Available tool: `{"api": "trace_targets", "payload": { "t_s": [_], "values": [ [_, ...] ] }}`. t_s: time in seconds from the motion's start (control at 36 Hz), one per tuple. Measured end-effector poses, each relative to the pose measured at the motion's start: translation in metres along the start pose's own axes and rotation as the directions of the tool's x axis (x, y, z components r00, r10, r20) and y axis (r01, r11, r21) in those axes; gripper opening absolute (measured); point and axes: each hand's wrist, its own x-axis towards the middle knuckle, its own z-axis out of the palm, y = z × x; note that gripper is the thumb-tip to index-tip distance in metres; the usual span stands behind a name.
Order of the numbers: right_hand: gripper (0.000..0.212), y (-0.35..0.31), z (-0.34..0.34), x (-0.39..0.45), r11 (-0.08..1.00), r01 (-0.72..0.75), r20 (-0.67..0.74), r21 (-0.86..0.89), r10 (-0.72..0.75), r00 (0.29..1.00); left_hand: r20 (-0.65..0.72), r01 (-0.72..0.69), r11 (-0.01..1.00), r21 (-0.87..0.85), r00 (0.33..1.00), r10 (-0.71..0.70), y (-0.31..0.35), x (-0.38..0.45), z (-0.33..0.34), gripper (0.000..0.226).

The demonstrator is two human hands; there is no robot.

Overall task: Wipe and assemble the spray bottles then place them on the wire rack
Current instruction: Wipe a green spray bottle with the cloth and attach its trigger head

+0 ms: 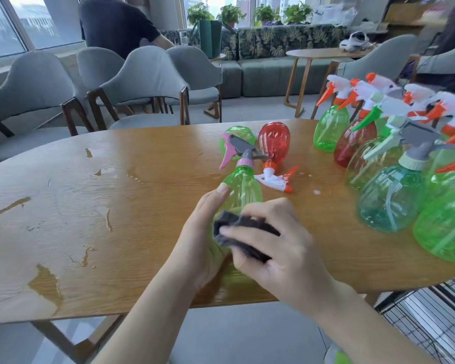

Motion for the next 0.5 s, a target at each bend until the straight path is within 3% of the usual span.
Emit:
{"api": "trace_targets", "payload": {
  "t_s": [0.11,0.22,0.39,0.5],
  "values": [
    [0.015,0.003,0.003,-0.004,0.989,0.123,0.035,-0.084,-0.120,0.992,0.009,0.037,0.999,0.007,0.999,-0.037,0.000,-0.004,-0.003,0.087],
    [0.015,0.008,-0.001,-0.003,0.989,0.109,-0.011,-0.098,-0.110,0.994,0.107,0.027,1.000,0.014,0.994,-0.028,0.000,-0.009,0.004,0.055],
    [0.020,0.021,-0.009,0.004,0.987,-0.163,-0.099,0.009,0.163,0.982,0.123,-0.013,0.999,0.052,0.992,0.006,-0.001,-0.006,0.005,0.062],
    [0.025,0.021,-0.015,0.010,0.896,-0.415,-0.120,0.159,0.435,0.892,0.157,0.006,0.996,0.088,0.987,-0.020,-0.005,-0.004,0.005,0.065]
  ]
}}
